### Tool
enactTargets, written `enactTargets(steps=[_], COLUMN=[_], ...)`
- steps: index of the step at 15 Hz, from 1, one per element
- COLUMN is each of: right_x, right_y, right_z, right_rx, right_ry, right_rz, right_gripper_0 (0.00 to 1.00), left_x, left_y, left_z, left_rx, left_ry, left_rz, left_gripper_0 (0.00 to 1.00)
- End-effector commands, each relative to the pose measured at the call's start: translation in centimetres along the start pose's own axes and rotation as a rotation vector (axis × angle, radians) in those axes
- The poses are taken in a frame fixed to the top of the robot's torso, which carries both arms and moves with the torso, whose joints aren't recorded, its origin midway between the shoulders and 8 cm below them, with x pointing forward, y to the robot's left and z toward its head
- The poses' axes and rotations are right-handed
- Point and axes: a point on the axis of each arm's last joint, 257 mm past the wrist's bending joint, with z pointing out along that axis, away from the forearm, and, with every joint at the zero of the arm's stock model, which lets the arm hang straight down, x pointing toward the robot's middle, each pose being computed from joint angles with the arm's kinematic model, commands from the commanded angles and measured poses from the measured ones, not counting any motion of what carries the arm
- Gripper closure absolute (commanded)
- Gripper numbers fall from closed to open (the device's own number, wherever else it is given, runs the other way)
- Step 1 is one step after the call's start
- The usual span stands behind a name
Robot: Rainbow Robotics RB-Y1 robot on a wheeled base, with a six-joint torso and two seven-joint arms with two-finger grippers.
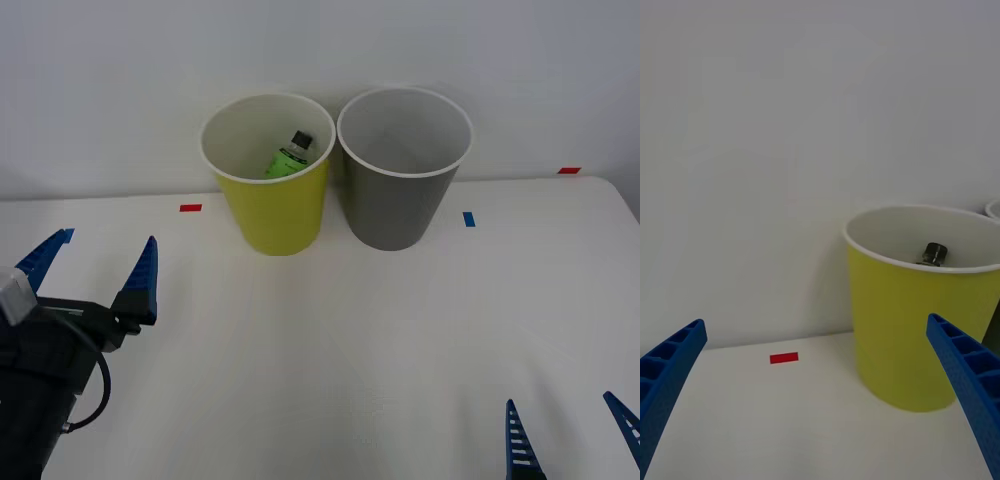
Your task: Put cans in the gray bin and PET bottles in the light green bin.
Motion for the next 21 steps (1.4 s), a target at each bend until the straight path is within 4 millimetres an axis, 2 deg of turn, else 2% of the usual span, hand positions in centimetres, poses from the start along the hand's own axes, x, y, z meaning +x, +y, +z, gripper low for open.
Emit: enactTargets(steps=[1,5,12,15,21], right_x=[0.0,0.0,0.0,0.0,0.0], right_y=[0.0,0.0,0.0,0.0,0.0], right_z=[0.0,0.0,0.0,0.0,0.0], right_rx=[0.0,0.0,0.0,0.0,0.0], right_ry=[0.0,0.0,0.0,0.0,0.0], right_rz=[0.0,0.0,0.0,0.0,0.0], right_gripper_0=[0.0,0.0,0.0,0.0,0.0], left_x=[3.3,5.5,7.2,8.2,9.4], left_y=[0.6,1.2,1.8,1.2,1.6], left_z=[-2.4,-6.5,-10.6,-12.8,-16.1], left_rx=[-0.02,-0.057,-0.067,-0.078,-0.135], left_ry=[0.035,0.084,0.046,0.079,0.136], left_rz=[-0.008,-0.024,-0.014,-0.041,-0.038], left_gripper_0=[0.0,0.0,0.0,0.0,0.0])
